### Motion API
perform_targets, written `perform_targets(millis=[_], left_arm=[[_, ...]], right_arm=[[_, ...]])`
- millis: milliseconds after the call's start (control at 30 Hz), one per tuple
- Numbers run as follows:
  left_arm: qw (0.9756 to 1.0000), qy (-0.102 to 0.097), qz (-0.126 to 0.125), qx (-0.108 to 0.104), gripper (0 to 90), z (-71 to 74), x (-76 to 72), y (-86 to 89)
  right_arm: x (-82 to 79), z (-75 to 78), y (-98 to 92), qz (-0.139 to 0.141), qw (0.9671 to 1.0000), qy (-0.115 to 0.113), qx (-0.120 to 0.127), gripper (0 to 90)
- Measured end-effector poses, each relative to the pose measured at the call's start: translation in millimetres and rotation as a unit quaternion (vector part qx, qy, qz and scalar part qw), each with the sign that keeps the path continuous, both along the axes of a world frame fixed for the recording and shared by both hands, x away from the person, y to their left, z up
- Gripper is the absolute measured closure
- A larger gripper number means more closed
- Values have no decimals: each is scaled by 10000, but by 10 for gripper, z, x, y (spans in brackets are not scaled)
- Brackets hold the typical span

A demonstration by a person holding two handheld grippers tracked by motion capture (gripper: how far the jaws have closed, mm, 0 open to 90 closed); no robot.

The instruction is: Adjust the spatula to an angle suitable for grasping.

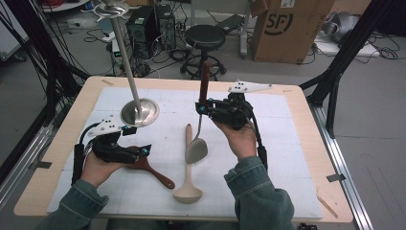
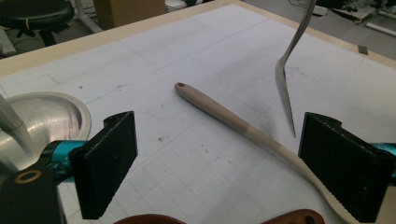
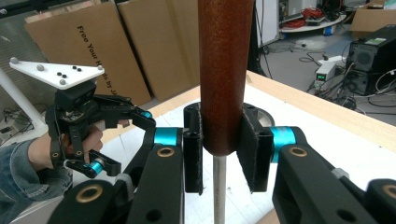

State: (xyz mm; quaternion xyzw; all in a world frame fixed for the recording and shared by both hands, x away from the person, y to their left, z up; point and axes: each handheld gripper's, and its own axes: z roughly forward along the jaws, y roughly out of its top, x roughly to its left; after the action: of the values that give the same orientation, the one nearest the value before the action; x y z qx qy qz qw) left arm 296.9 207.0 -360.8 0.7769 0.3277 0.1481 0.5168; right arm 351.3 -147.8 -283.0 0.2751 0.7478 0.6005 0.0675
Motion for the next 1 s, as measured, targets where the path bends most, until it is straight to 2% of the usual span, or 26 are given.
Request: perform_targets(millis=[267,433,1000], left_arm=[[10000,-6,-29,46,134,55,45,-61],[10000,-51,-61,-49,145,110,73,-124],[9997,-134,-201,-87,188,203,133,-323]], right_arm=[[11,13,179,108,9999,-26,-57,733],[12,7,274,178,9998,-3,-66,733],[5,21,540,421,9991,-2,12,732]])
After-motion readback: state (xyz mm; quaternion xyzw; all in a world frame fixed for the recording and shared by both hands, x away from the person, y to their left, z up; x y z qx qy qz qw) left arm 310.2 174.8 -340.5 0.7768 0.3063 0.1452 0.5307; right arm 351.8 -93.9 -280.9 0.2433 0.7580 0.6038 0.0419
